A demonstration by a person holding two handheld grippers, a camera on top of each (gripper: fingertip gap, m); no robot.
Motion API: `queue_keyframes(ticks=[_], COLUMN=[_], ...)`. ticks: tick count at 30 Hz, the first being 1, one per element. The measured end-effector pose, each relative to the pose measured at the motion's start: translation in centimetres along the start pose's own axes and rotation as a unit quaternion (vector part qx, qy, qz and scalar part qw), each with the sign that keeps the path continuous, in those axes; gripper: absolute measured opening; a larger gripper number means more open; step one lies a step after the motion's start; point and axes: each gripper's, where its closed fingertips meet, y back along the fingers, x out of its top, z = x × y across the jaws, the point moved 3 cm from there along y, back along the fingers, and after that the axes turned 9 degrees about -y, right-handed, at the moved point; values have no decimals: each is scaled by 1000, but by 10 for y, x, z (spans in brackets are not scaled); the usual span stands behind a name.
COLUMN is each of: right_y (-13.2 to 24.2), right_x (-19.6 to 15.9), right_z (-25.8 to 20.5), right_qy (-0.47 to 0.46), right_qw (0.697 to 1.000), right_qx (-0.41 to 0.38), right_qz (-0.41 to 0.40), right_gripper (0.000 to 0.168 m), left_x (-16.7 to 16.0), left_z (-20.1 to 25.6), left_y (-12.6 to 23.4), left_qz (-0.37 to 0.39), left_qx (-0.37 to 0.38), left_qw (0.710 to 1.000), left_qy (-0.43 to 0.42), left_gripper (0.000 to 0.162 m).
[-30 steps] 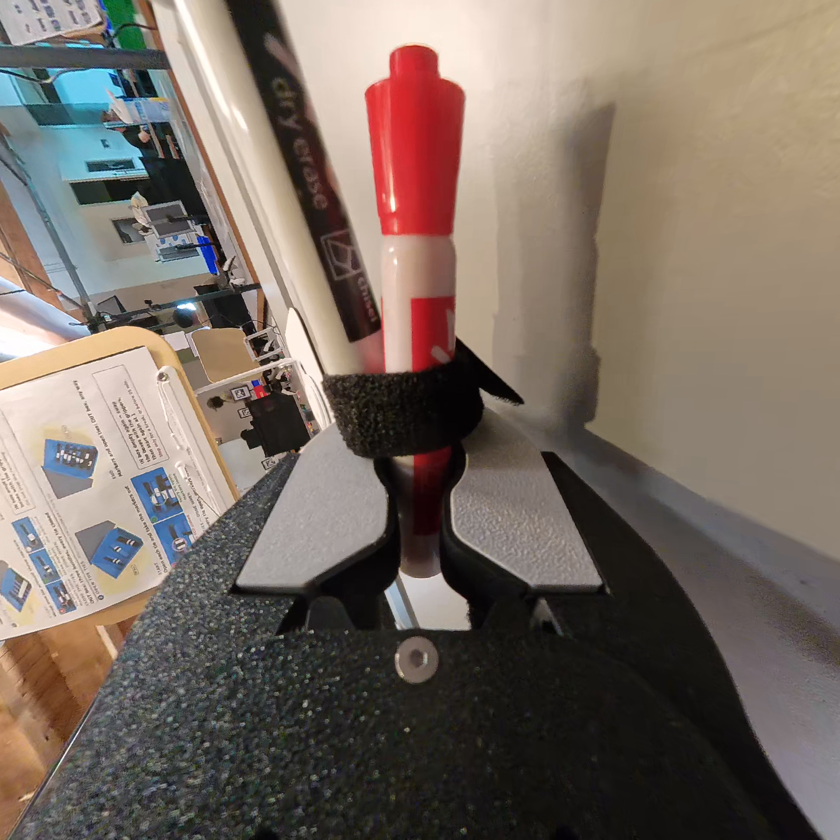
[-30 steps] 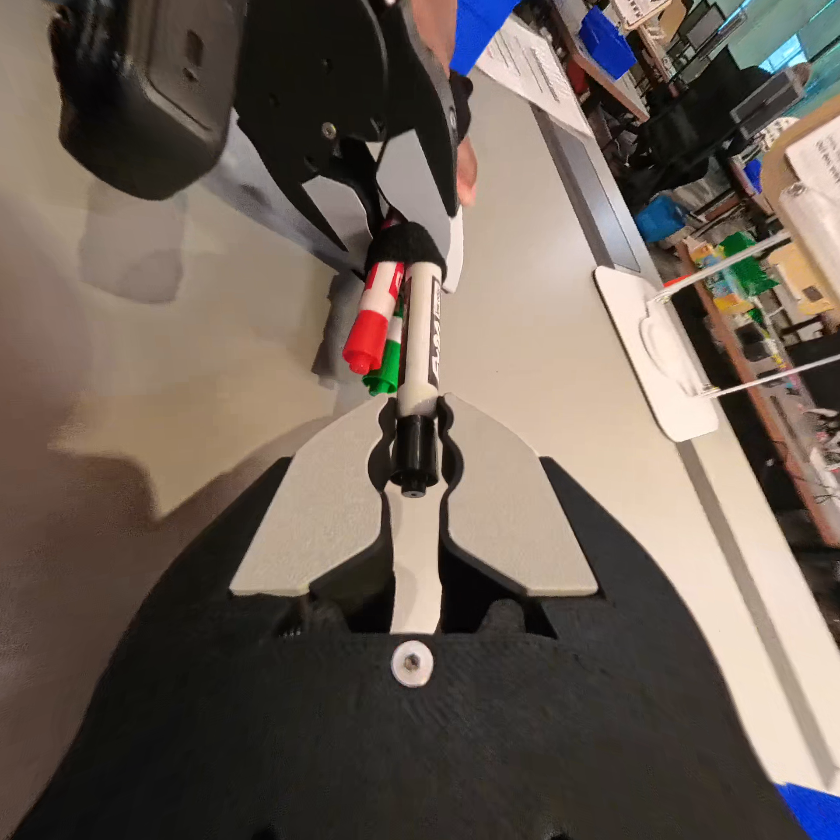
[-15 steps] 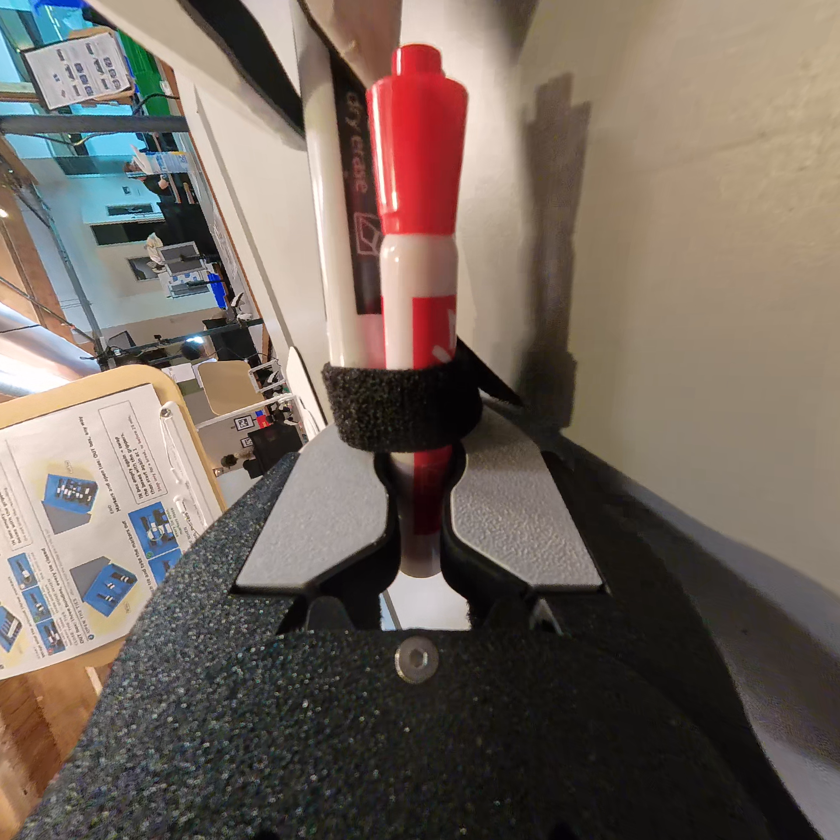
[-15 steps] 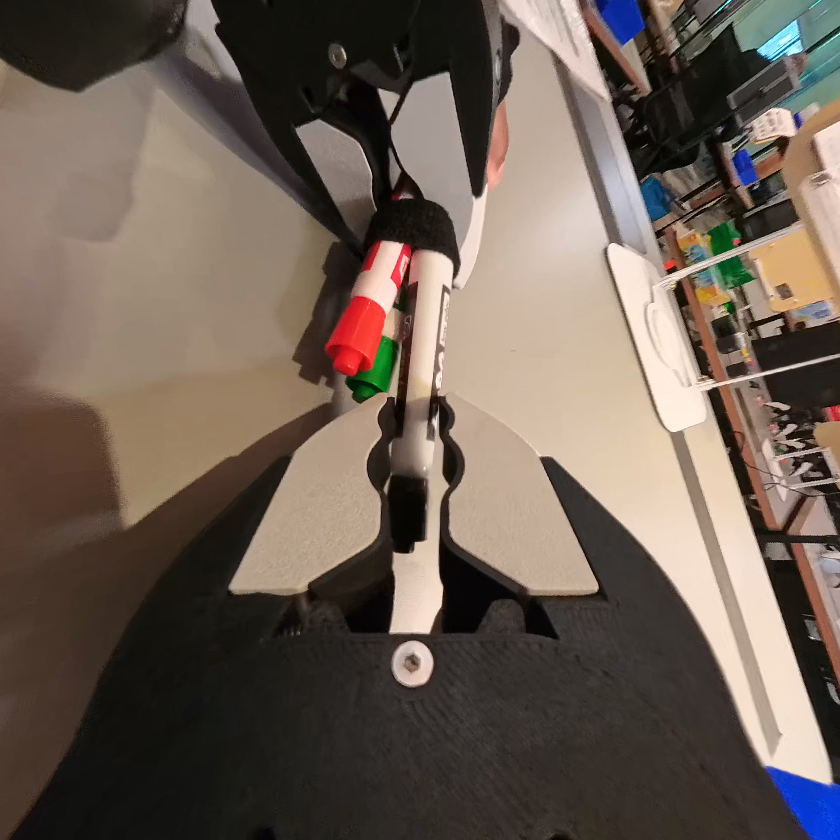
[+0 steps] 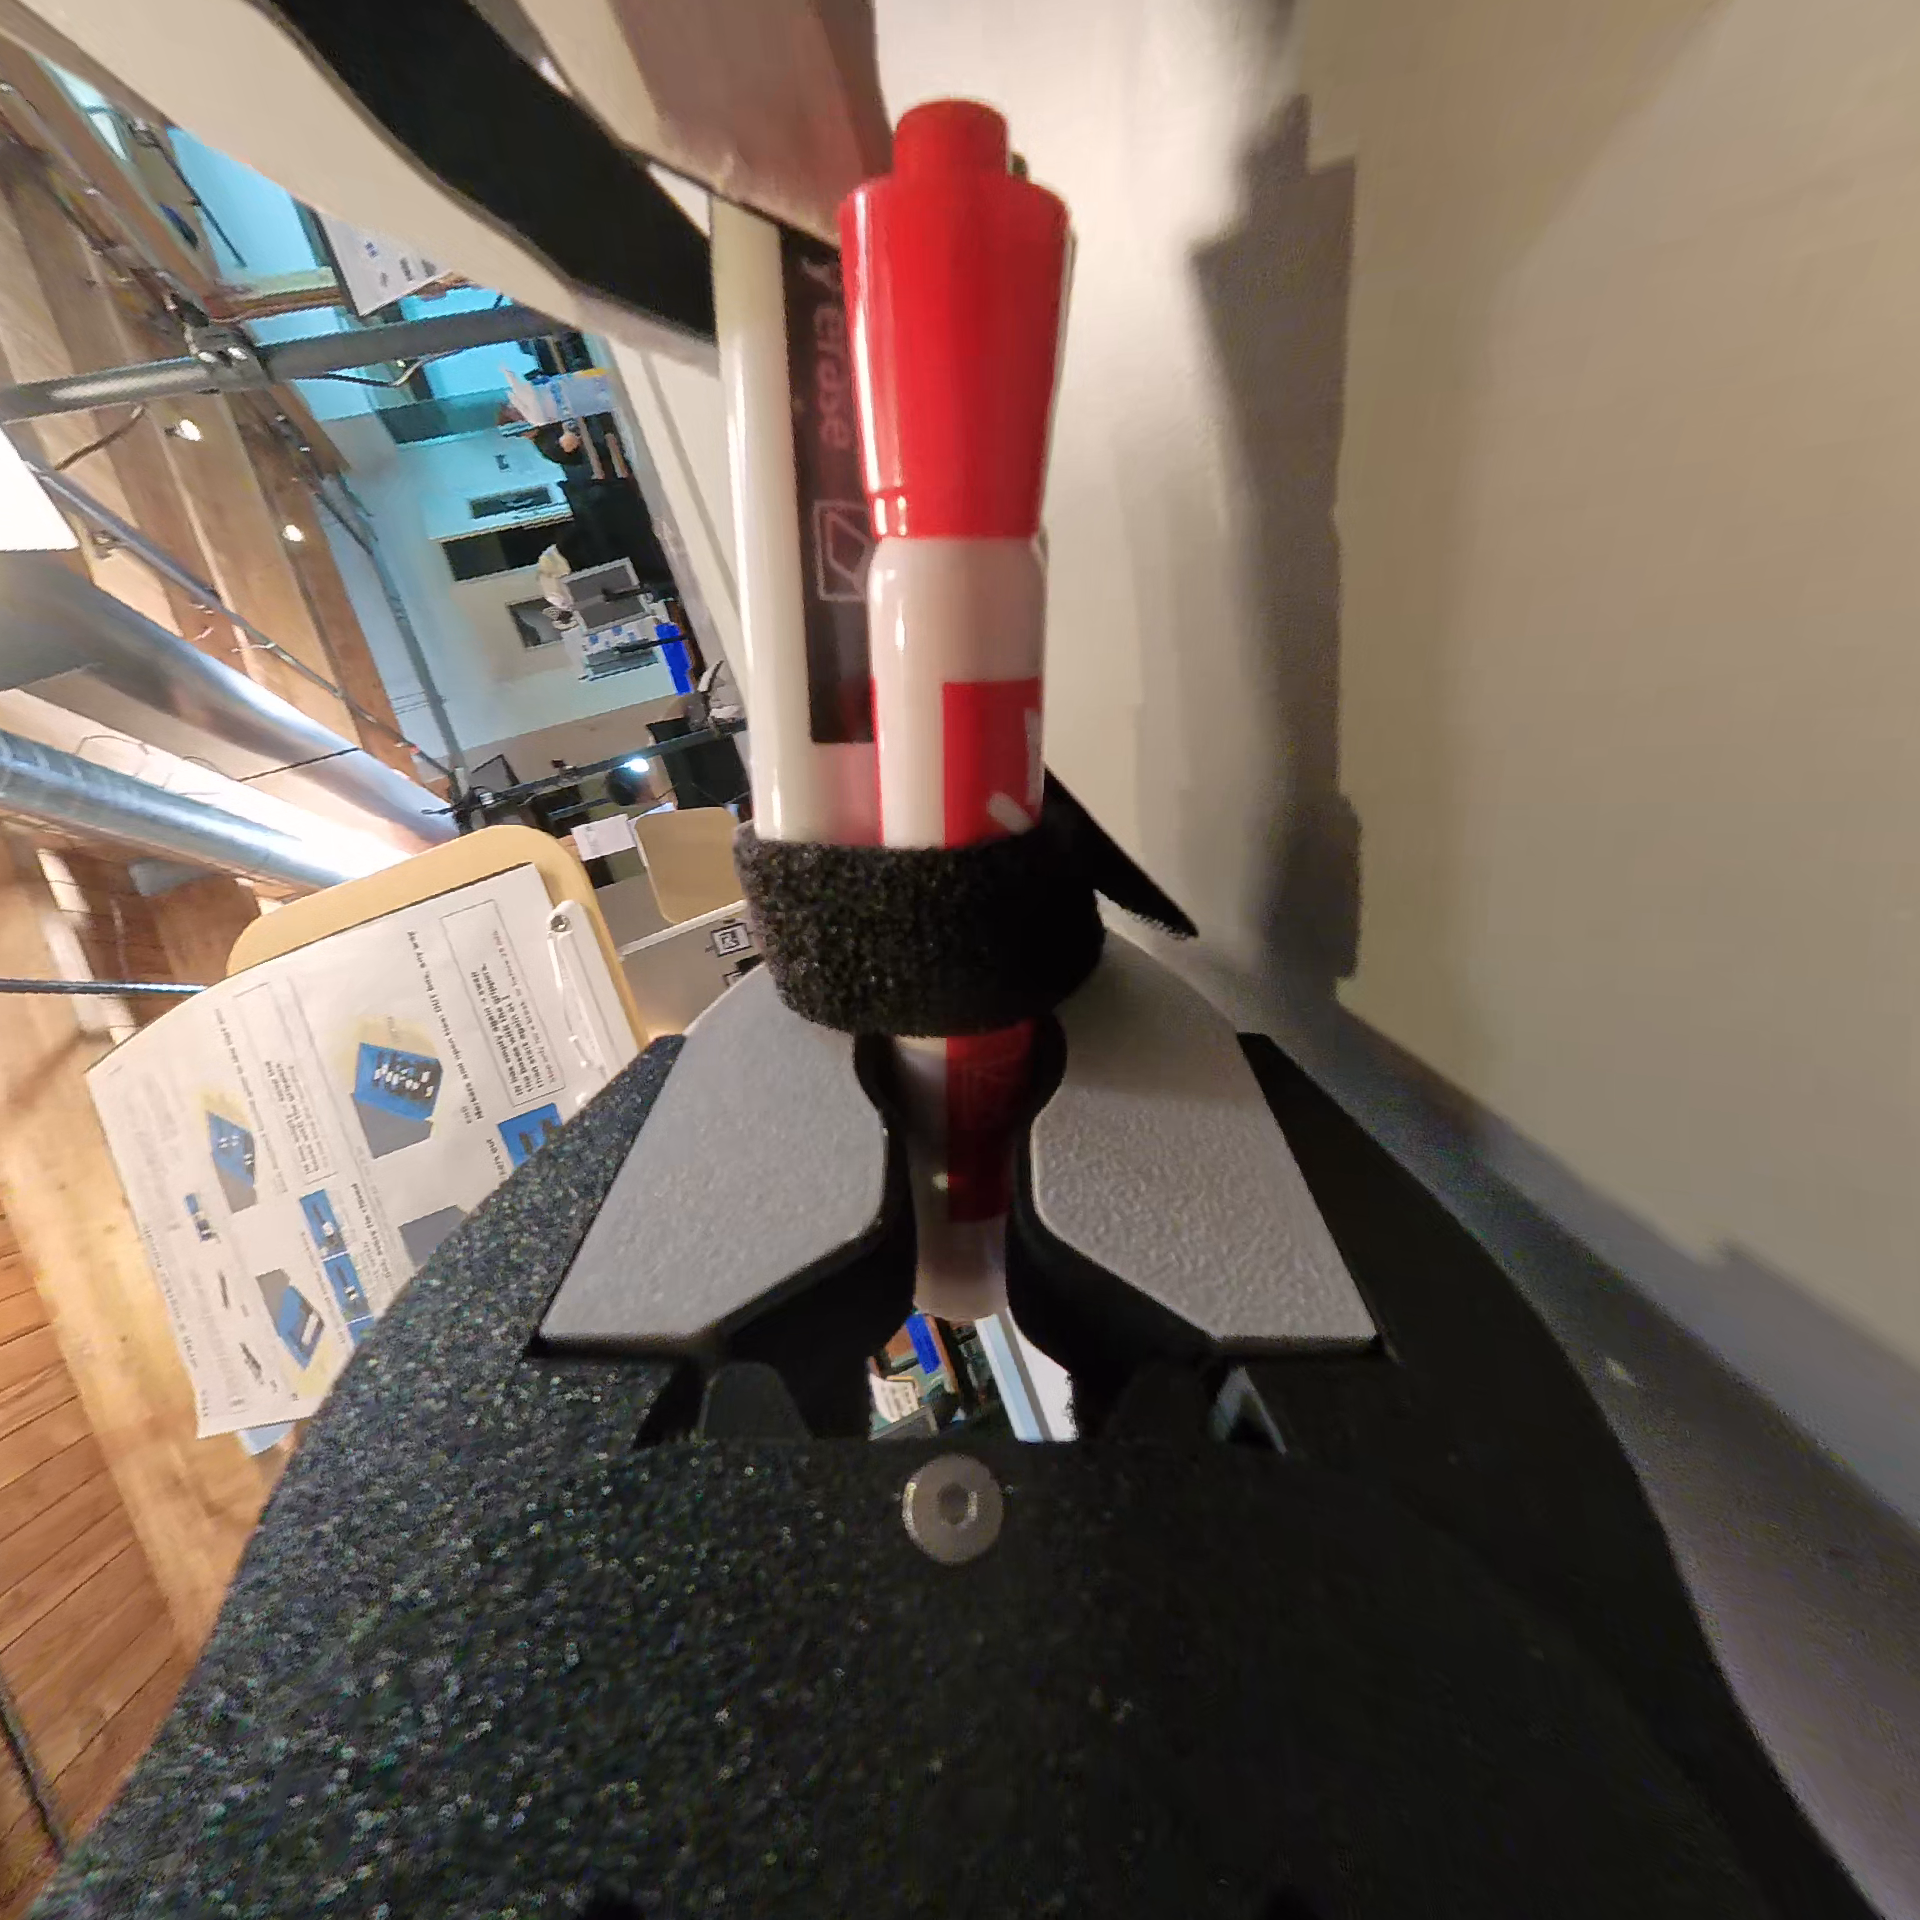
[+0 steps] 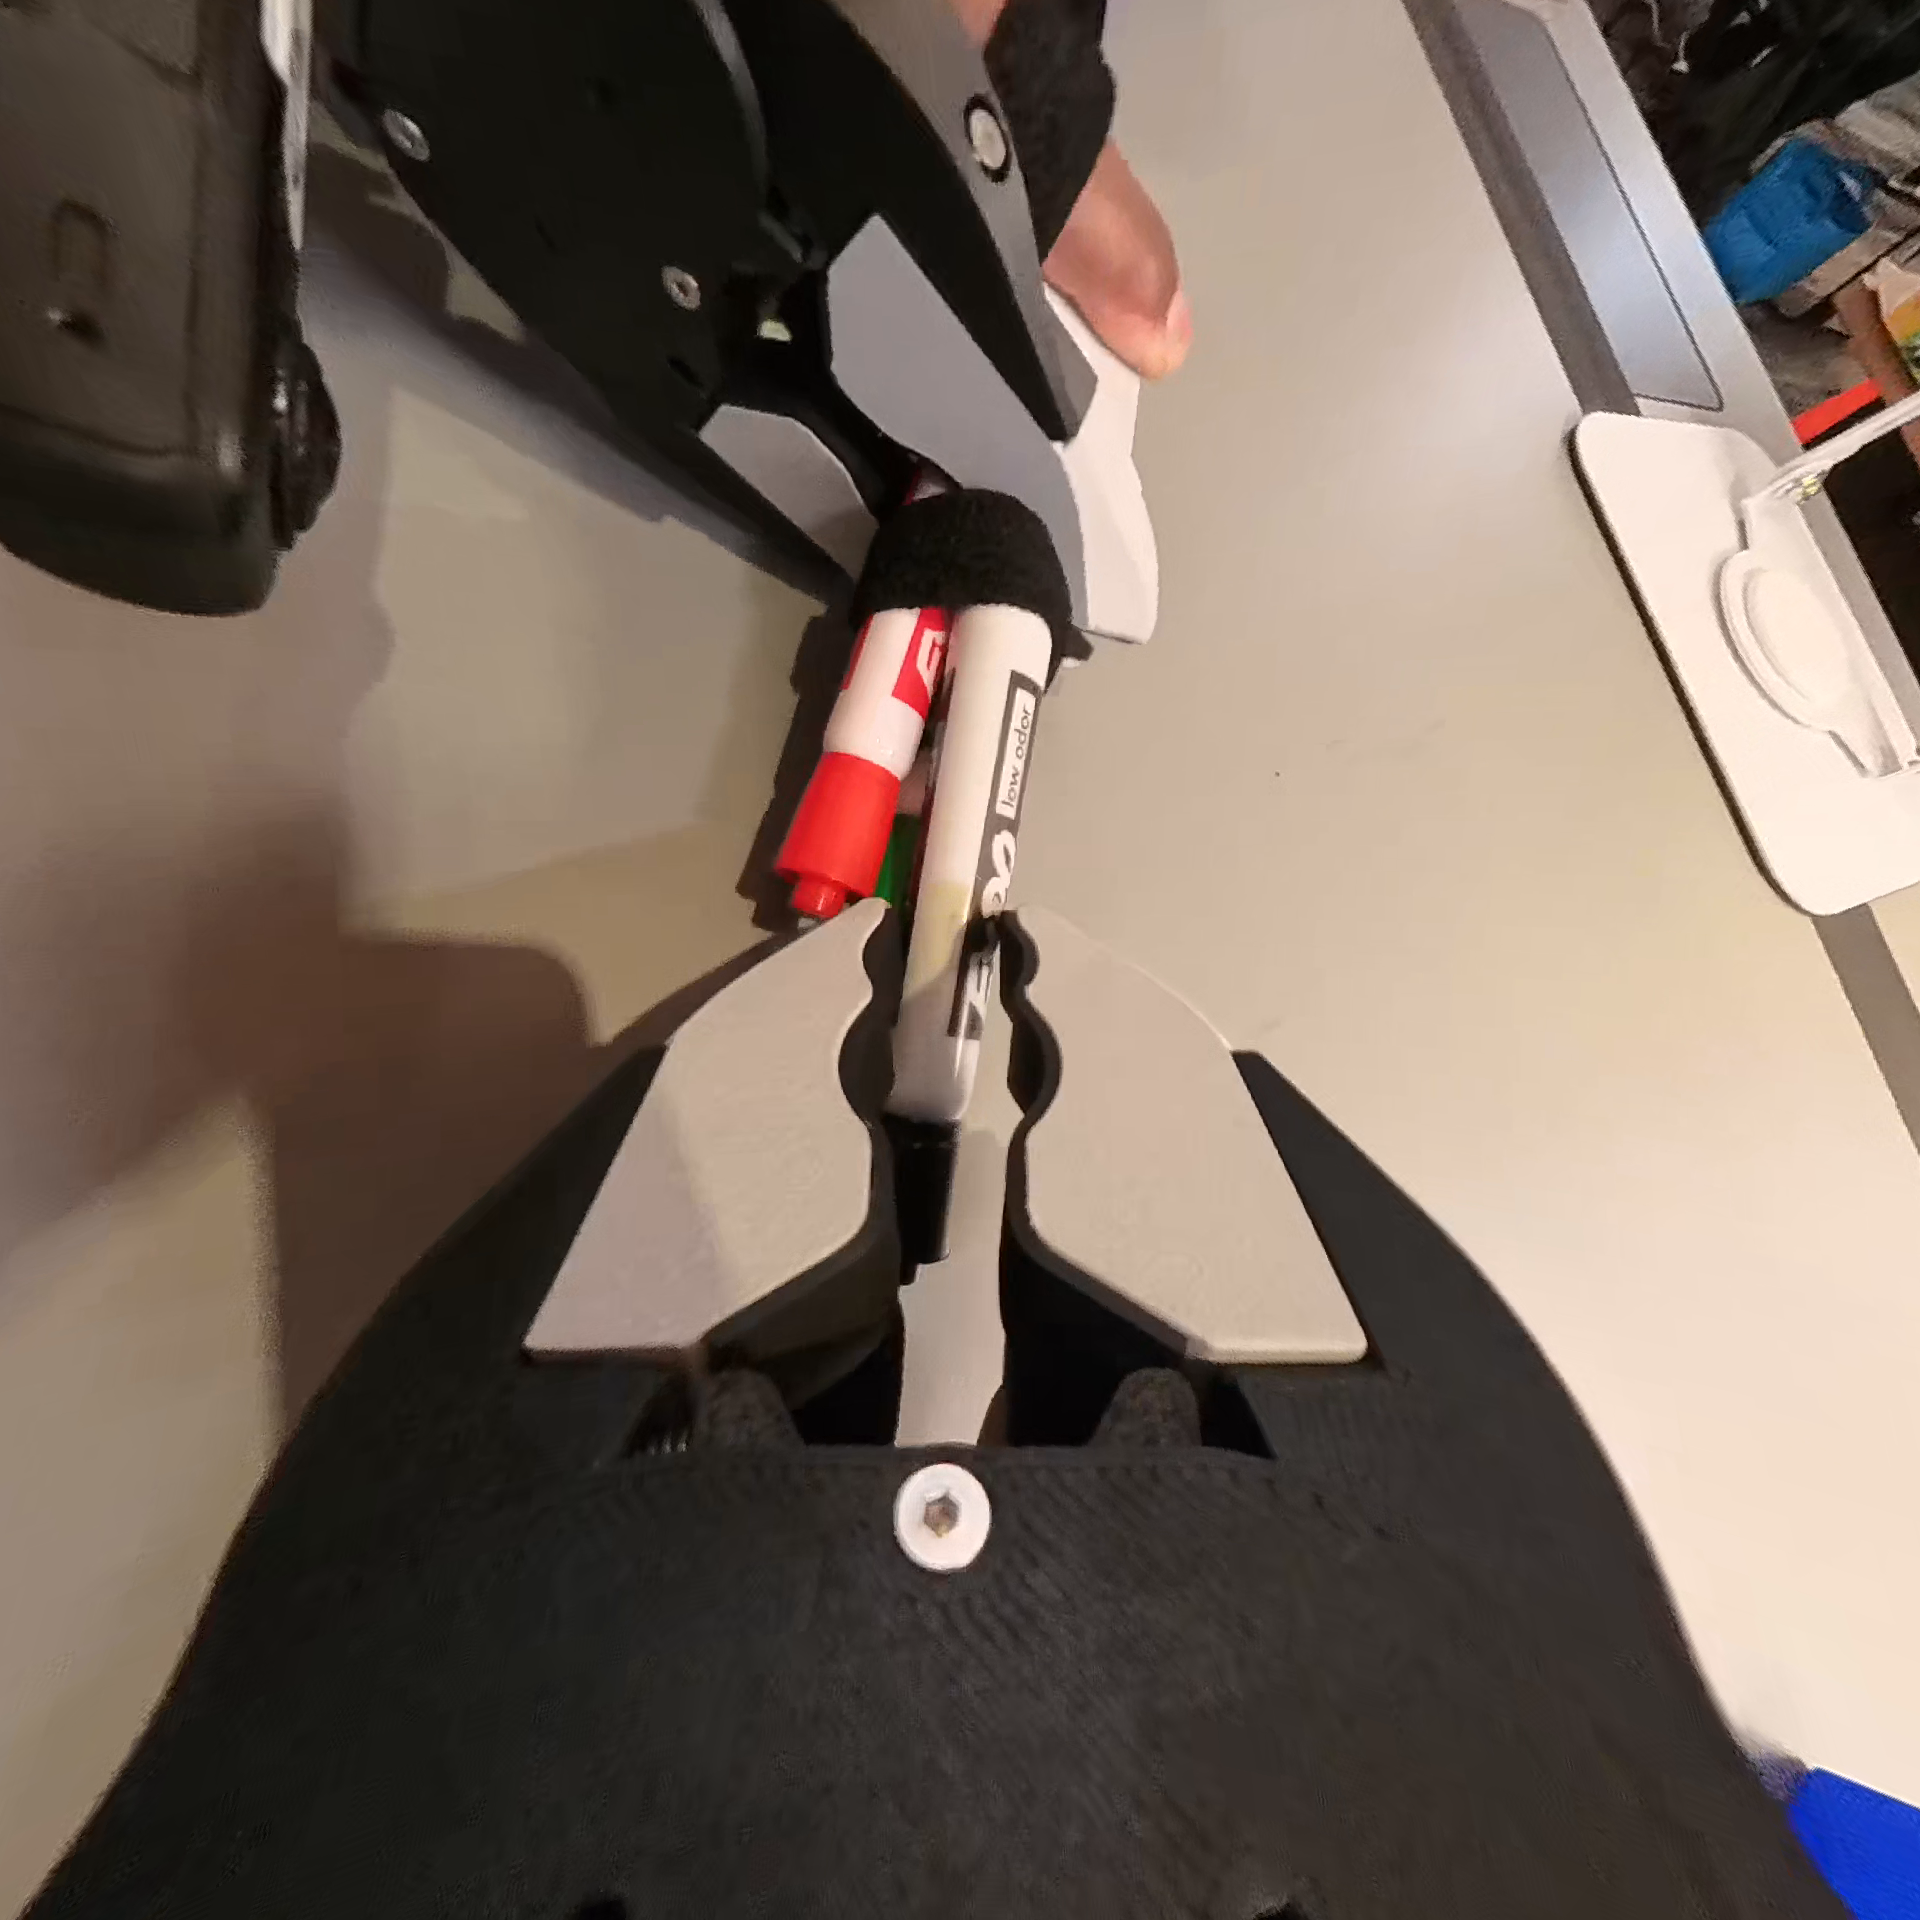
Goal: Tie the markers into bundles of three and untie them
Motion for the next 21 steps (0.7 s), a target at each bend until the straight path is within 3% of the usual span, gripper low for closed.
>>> queue_keyframes(ticks=[13, 21], right_y=[-11, 1], right_x=[8, 23], right_z=[-9, 0], right_qy=[-84, -95], right_qw=[993, 995], right_qx=[55, 41], right_qz=[-54, 10], right_gripper=[17, 17], left_x=[-3, -11], left_z=[0, 0], left_y=[2, 4], left_qz=[-11, 11], left_qx=[10, -11], left_qw=[997, 999], left_qy=[-70, 51], left_gripper=[14, 15])
